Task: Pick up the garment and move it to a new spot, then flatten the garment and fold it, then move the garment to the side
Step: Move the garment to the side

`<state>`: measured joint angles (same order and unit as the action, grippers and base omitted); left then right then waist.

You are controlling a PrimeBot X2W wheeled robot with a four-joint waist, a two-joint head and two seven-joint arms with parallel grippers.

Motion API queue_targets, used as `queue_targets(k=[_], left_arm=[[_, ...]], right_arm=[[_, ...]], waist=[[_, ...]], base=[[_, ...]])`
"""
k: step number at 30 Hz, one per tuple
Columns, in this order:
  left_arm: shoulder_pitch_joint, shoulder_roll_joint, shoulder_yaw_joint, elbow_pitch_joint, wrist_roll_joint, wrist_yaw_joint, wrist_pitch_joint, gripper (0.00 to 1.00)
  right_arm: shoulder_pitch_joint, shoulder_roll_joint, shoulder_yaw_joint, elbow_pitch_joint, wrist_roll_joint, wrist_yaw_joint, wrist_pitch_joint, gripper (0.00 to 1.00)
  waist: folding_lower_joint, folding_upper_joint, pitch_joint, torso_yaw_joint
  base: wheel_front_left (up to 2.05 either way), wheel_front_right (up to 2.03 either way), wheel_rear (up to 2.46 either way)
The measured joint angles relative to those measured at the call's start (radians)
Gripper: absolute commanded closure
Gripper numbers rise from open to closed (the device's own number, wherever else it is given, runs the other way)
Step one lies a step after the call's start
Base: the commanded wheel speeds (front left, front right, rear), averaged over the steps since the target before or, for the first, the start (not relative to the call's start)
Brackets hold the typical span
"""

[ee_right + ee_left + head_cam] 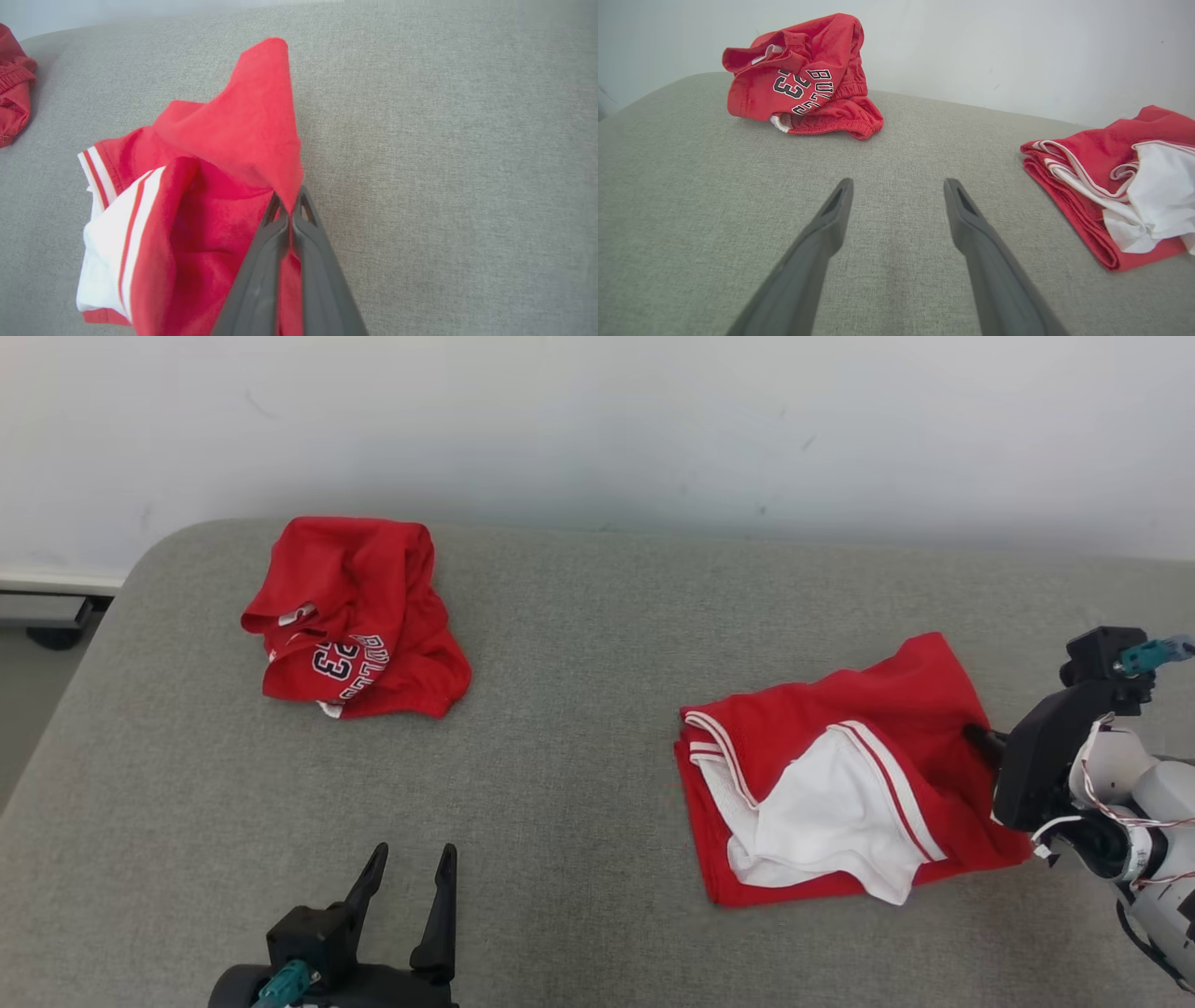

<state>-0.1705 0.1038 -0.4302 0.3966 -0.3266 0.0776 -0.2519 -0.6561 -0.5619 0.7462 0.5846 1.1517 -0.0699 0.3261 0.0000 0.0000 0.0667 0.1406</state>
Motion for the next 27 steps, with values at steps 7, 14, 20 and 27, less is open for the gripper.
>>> queue_targets(k=[7,14,20,27], left_arm=[[0.007,0.000,0.002,0.001,-0.001,-0.007,0.000,0.00],[0.025,0.001,0.009,-0.002,-0.001,-0.007,0.000,0.00],[0.025,0.001,0.012,-0.005,-0.001,-0.007,0.000,0.00],[0.024,0.001,0.019,-0.005,-0.001,-0.008,0.000,0.00]], right_arm=[[-0.012,-0.012,-0.004,0.008,0.000,0.017,-0.001,1.00],[-0.032,-0.038,-0.015,0.022,-0.002,0.032,-0.006,1.00],[-0.053,-0.055,-0.026,0.030,-0.002,0.042,-0.010,1.00],[-0.069,-0.068,-0.025,0.075,-0.012,0.044,-0.008,1.00]], waist=[[0.0000,0.0000,-0.016,-0.035],[0.0000,0.0000,-0.023,-0.082],[0.0000,0.0000,-0.021,-0.113],[0.0000,0.0000,-0.019,-0.136]], base=[[0.00,0.00,0.00],[0.00,0.00,0.00],[0.00,0.00,0.00],[0.00,0.00,0.00]])
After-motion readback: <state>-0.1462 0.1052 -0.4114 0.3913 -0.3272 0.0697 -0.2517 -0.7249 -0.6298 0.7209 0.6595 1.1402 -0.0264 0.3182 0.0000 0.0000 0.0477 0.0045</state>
